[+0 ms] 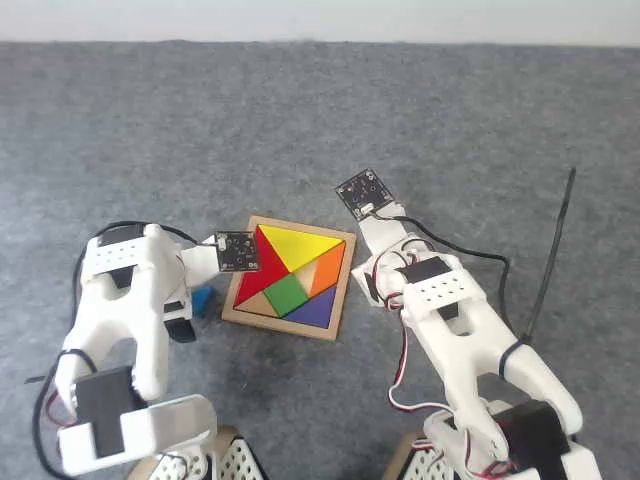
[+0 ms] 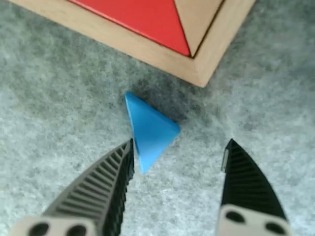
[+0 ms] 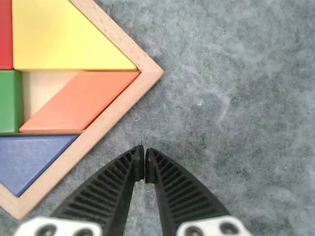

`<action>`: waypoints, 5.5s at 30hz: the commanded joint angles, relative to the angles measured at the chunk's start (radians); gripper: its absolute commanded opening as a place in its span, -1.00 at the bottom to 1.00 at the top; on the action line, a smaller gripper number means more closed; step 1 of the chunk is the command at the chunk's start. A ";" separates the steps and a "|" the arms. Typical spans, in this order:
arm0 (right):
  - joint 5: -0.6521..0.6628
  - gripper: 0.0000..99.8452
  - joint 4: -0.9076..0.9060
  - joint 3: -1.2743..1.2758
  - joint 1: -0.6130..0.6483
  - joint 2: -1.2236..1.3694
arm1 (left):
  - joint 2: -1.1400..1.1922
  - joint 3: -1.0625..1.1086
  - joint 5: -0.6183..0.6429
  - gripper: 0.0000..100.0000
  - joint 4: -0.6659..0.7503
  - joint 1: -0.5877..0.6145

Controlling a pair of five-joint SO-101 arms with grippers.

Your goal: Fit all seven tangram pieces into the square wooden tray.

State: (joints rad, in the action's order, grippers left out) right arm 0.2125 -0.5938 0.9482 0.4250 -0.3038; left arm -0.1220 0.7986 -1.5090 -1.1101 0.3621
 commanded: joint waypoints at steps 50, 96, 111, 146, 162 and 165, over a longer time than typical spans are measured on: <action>0.008 -0.99 -0.036 -0.014 0.116 -0.056 | 0.176 -0.421 0.187 -0.44 -0.339 -0.054; 0.008 -0.99 -0.035 -0.014 0.116 -0.056 | -0.324 -0.134 0.224 -0.44 -0.123 0.000; 0.008 -0.99 -0.035 -0.014 0.116 -0.056 | 0.103 -0.226 0.347 -0.43 0.132 -0.028; 0.009 -0.99 -0.035 -0.014 0.113 -0.056 | -0.199 -0.047 0.083 -0.44 0.002 0.057; 0.009 -0.99 -0.033 -0.014 0.114 -0.056 | 0.075 -0.114 0.012 -0.44 -0.061 -0.009; 0.009 -0.99 -0.033 -0.014 0.114 -0.056 | 0.064 -0.076 0.086 -0.44 0.002 -0.043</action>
State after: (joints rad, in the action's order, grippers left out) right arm 0.2125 -0.6276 0.9482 0.5370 -0.3038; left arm -0.0422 0.7004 -1.4968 -1.1807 0.3652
